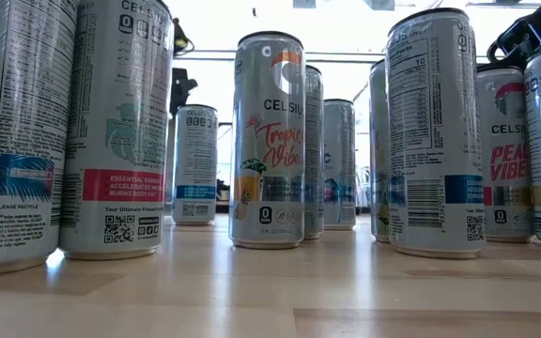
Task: Sort soda cans
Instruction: Put the white-yellow soda can into the top left transparent bin
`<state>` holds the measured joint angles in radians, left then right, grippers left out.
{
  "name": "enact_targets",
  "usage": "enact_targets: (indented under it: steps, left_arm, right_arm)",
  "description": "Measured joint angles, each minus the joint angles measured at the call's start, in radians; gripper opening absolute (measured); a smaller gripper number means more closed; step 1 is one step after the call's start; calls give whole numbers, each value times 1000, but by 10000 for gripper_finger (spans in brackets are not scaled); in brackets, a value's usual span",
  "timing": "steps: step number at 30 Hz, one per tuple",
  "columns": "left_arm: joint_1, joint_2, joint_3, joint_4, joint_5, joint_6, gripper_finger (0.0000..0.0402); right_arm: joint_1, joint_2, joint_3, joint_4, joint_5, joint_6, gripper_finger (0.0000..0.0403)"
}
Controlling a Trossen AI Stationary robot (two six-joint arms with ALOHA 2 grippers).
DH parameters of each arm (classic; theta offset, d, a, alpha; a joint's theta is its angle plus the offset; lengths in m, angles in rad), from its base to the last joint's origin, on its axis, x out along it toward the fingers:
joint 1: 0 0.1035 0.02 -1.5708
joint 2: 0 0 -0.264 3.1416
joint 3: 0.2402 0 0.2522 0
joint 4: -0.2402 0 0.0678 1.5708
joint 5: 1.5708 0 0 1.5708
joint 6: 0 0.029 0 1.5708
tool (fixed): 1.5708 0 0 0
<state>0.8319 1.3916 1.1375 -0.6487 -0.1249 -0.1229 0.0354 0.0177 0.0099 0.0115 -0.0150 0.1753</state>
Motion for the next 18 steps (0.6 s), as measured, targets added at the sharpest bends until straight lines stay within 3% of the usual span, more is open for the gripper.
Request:
enact_targets:
  steps: [11,18]
  left_arm:
    - [54,27,-117,168,50,10,242]
    - [55,27,-129,226,43,14,275]
  right_arm:
    - [0,0,0,0,0,0,0]
    - [0,0,0,0,0,0,0]
